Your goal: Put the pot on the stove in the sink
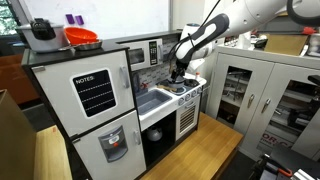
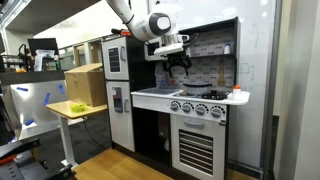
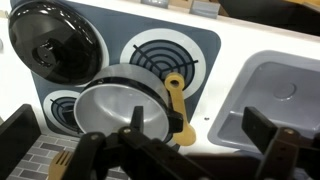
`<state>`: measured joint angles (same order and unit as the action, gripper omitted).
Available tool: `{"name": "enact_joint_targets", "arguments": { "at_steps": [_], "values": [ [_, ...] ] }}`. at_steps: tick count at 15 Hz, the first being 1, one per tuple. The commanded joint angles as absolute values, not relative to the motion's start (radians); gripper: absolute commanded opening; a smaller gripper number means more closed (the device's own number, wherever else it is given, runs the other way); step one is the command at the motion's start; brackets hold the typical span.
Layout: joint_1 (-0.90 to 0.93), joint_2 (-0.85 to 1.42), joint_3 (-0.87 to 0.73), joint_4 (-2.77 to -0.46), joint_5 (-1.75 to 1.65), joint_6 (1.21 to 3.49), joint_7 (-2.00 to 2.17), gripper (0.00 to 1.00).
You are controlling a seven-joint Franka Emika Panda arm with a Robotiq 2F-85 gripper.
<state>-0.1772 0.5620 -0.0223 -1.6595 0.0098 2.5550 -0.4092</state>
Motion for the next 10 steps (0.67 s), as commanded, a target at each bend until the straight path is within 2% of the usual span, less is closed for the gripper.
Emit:
{"name": "enact_joint_targets", "arguments": {
  "at_steps": [1, 5, 10],
  "values": [
    [-0.246, 0.598, 0.046, -1.607, 0.019, 2.543, -0.556, 1.00],
    [-0.331, 0.629, 0.132, -1.560, 0.060, 2.493, -0.815, 1.00],
    [-0.358, 0.668, 0.116, -1.497, 0.089, 2.402, -0.947, 1.00]
  ]
}}
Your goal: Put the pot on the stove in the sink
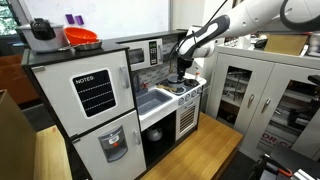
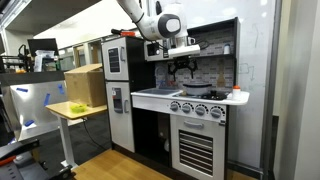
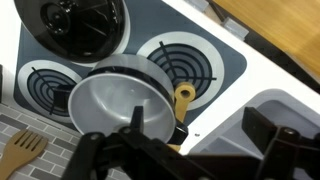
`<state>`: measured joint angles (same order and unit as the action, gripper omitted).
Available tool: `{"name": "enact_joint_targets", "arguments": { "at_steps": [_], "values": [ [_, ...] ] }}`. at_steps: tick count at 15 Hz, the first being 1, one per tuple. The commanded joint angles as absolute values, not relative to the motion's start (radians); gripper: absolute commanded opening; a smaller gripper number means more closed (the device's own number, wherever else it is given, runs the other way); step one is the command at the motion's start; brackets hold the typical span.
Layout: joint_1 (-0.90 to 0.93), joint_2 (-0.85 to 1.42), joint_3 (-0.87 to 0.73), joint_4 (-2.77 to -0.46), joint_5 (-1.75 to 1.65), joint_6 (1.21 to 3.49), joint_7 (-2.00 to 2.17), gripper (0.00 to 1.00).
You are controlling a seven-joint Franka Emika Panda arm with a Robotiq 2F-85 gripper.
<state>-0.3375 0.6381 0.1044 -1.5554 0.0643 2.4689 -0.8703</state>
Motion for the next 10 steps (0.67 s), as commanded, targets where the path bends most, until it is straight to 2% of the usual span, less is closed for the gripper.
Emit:
{"name": "enact_joint_targets", "arguments": {
  "at_steps": [1, 10],
  "values": [
    [-0.362, 0.675, 0.114, -1.488, 0.092, 2.390, -0.966, 1.00],
    [-0.324, 0.701, 0.118, -1.440, 0.086, 2.304, -1.098, 1.00]
  ]
}}
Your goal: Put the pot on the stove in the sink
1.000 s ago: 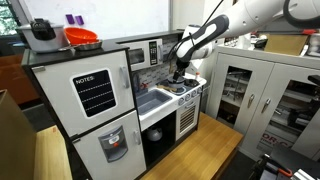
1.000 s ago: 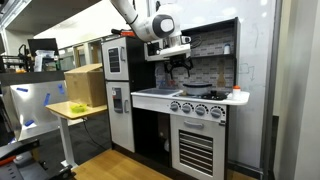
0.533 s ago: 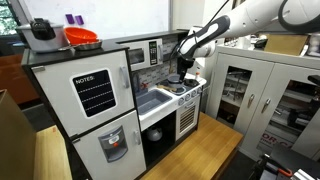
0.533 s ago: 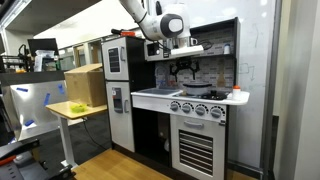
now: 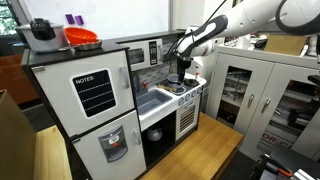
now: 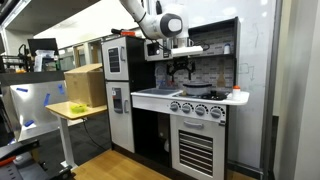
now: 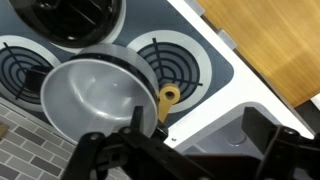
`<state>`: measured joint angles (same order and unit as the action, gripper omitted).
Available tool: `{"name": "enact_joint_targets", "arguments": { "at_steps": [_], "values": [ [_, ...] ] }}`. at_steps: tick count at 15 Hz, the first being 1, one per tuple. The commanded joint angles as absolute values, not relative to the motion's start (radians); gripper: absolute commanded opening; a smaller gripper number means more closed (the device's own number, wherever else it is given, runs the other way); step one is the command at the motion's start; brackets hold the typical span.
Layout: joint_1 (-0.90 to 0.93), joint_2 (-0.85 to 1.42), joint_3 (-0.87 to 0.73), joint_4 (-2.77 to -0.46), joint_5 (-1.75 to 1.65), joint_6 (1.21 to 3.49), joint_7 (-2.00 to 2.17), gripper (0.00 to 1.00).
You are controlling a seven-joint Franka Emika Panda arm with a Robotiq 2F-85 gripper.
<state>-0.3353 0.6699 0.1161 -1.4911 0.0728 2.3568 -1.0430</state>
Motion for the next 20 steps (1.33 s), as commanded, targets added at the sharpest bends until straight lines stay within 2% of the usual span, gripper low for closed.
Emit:
{"name": "enact_joint_targets", "arguments": {
  "at_steps": [1, 20],
  "values": [
    [-0.316, 0.712, 0.118, -1.430, 0.086, 2.292, -1.103, 1.00],
    [-0.266, 0.771, 0.057, -1.315, 0.041, 2.309, -1.048, 1.00]
  ]
}}
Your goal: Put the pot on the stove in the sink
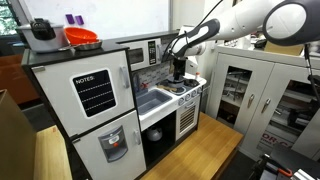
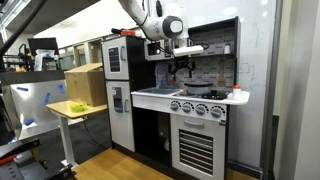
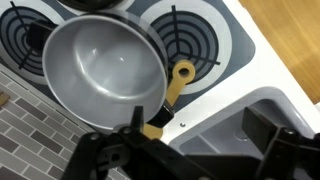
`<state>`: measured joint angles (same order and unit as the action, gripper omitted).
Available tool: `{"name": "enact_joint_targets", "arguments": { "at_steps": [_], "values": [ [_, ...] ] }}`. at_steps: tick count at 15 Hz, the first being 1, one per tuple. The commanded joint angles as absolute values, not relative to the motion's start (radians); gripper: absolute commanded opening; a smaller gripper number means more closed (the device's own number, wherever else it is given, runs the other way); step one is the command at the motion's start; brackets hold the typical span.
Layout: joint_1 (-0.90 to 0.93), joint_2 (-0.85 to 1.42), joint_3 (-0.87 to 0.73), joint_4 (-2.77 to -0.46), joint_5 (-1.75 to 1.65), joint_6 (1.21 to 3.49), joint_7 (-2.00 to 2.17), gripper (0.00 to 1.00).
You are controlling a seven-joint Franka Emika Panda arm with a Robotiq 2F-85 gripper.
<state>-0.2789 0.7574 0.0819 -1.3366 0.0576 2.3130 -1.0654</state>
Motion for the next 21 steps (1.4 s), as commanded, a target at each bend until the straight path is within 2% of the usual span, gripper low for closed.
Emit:
{"name": "enact_joint_targets", "arguments": {
  "at_steps": [1, 8, 9, 10, 11, 20, 21],
  "values": [
    [-0.266, 0.779, 0.053, -1.312, 0.040, 2.312, -1.047, 1.00],
    [-0.267, 0.845, 0.042, -1.261, 0.043, 2.301, -1.012, 1.00],
    [-0.270, 0.853, 0.043, -1.251, 0.046, 2.300, -1.002, 0.75],
    [-0.270, 0.859, 0.042, -1.244, 0.046, 2.301, -0.993, 0.74],
    [-0.271, 0.862, 0.042, -1.238, 0.046, 2.302, -0.985, 0.68],
    [-0.273, 0.858, 0.040, -1.232, 0.042, 2.307, -0.937, 0.05],
    [-0.274, 0.852, 0.042, -1.235, 0.045, 2.301, -0.935, 0.00]
  ]
}}
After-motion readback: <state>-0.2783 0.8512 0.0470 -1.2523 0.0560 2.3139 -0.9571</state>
